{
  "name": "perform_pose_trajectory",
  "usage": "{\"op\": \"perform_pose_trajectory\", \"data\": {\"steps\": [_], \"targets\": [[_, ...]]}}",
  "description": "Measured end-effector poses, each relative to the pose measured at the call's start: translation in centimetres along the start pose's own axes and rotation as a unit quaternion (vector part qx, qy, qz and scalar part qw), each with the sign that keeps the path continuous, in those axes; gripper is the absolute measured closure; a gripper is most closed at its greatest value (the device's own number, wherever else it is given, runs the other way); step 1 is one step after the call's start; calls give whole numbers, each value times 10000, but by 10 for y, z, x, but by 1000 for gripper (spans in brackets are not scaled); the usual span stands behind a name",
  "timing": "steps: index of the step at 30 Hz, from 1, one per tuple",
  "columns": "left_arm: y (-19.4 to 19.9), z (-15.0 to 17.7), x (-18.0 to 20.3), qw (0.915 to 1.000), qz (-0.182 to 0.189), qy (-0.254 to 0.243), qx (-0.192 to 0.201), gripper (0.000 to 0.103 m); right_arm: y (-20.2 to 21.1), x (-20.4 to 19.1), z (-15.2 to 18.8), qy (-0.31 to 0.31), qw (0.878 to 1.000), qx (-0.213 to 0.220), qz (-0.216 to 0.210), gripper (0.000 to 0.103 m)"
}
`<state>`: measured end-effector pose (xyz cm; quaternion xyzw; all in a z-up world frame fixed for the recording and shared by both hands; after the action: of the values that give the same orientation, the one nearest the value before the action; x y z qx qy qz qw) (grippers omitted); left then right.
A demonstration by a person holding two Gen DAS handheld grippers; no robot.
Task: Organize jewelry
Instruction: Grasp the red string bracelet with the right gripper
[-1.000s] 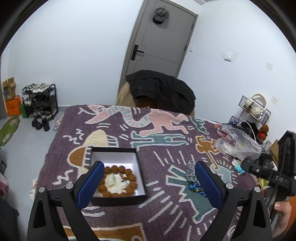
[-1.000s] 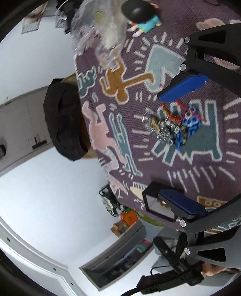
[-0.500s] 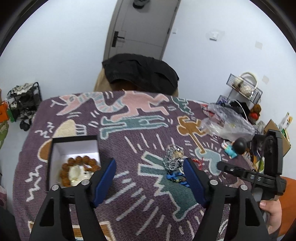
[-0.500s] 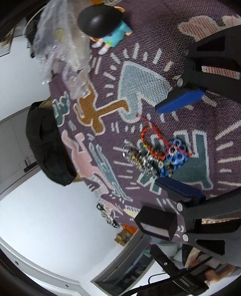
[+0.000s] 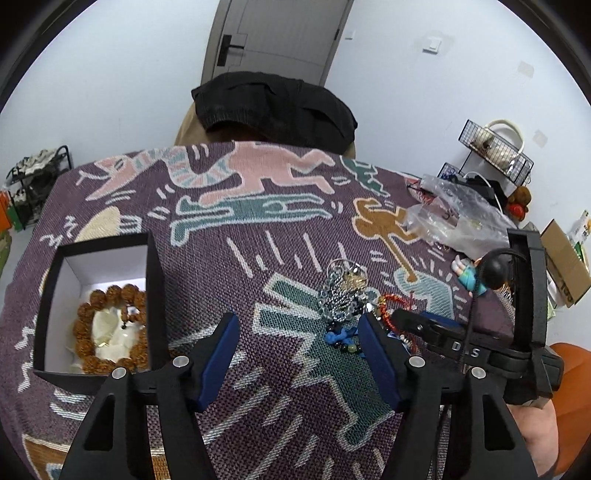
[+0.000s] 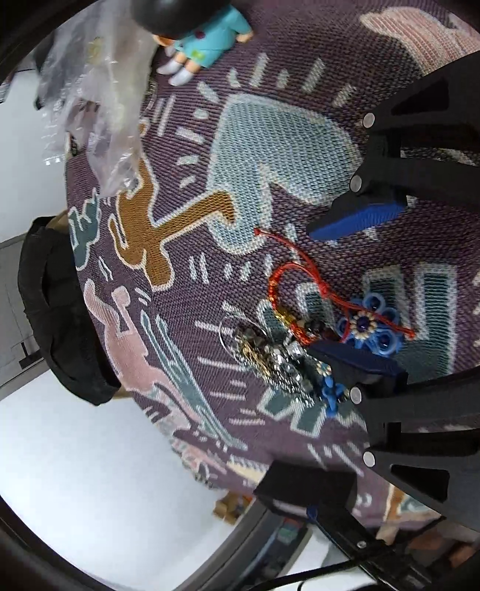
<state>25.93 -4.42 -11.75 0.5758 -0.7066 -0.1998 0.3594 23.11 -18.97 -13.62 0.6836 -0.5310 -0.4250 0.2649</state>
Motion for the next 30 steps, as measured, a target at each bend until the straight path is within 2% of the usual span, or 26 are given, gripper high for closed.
{"op": "perform_pose_trajectory", "data": {"steps": [2,4,6,14,23,24,26,30], "targets": [[-6,3,-1,10000,-21,25,-61,35,-3,-4,-1,138,9994,80,297,54],[-9,4,-2,9999,-28,41,-98,35,-5,-6,-1,263,9980,147,547,64],[-12,6,-1,9999,-42,49,-140,35,-5,-3,1,304,9974,169,623,94],[-29,11,10,9995,28,20,-321,35,17,21,5,3,9994,358,27,96],[-46,13,24,9986,171,23,-509,35,49,43,9,-356,9964,625,-445,96],[-48,13,24,9984,166,27,-536,37,50,43,10,-380,9961,637,-471,96],[-54,15,23,9979,145,51,-623,48,56,47,10,-426,9954,694,-513,96],[-66,19,18,9970,127,145,-743,53,66,52,8,-477,9941,782,-580,96]]}}
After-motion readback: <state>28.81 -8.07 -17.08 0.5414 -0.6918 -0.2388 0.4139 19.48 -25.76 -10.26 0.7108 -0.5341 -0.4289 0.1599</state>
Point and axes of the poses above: each gripper's, at about its wrist camera, not at the fingertips, and y roughly against the way its jaws point, x to its right, z to its underside, the point moved 5 cm from there along -y, roughly the way its jaws point, and after that the axes turned 2 degrees about z, right-handed, at the moved point
